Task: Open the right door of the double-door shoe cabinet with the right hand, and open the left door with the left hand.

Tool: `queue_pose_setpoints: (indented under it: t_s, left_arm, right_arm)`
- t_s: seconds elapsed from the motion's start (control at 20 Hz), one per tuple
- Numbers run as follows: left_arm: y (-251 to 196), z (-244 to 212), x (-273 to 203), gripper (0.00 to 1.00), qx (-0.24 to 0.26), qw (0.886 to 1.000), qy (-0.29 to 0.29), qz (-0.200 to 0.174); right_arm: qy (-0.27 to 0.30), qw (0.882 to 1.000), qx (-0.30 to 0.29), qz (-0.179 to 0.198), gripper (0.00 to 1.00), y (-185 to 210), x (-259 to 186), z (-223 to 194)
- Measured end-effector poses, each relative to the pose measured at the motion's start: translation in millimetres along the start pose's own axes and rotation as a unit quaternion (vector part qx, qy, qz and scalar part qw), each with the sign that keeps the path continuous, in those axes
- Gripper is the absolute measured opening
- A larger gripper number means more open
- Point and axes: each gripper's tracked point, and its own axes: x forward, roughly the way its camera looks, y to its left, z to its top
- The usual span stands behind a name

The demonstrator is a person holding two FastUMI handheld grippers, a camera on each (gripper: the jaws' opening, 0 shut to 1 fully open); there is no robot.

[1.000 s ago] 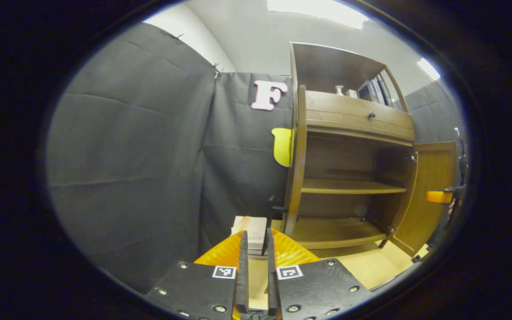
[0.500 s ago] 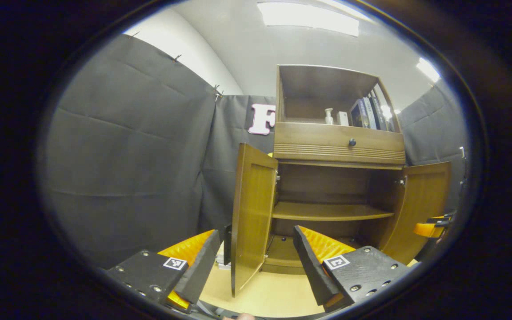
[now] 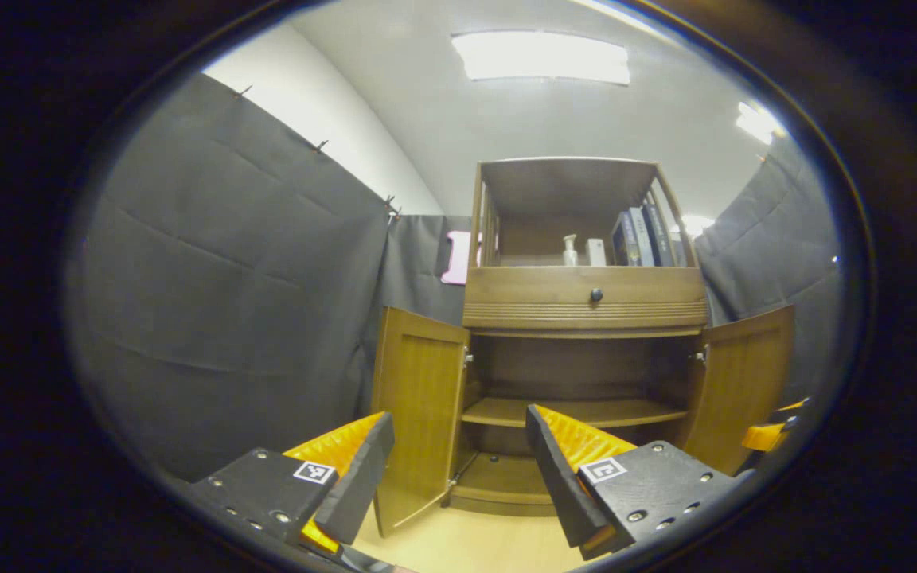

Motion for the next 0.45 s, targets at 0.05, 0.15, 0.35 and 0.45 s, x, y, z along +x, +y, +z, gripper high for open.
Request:
queue_pose_setpoints:
  t_s: [0.05,0.15,0.35,0.45]
  left_arm:
    - [-13.8,-5.9,-0.5,0.95,-0.005,1.0,0.003,-0.017]
    - [-38.9,-25.3,11.6,0.95,-0.013,0.999,0.017,-0.044]
    - [-81.8,-51.4,28.8,0.95,-0.033,0.994,0.036,-0.101]
    - [-89.1,-58.9,32.0,0.95,-0.033,0.991,0.04,-0.127]
  right_arm:
    - [-0.004,1.0,0.001,-0.01,0.96,-6.8,-3.5,0.7]
    - [0.001,1.0,0.004,-0.026,0.98,-14.5,-8.9,-3.1]
    - [0.021,0.998,0.003,-0.06,1.0,-21.5,-17.6,-18.9]
    - [0.021,0.997,0.002,-0.071,0.92,-17.0,-15.8,-18.7]
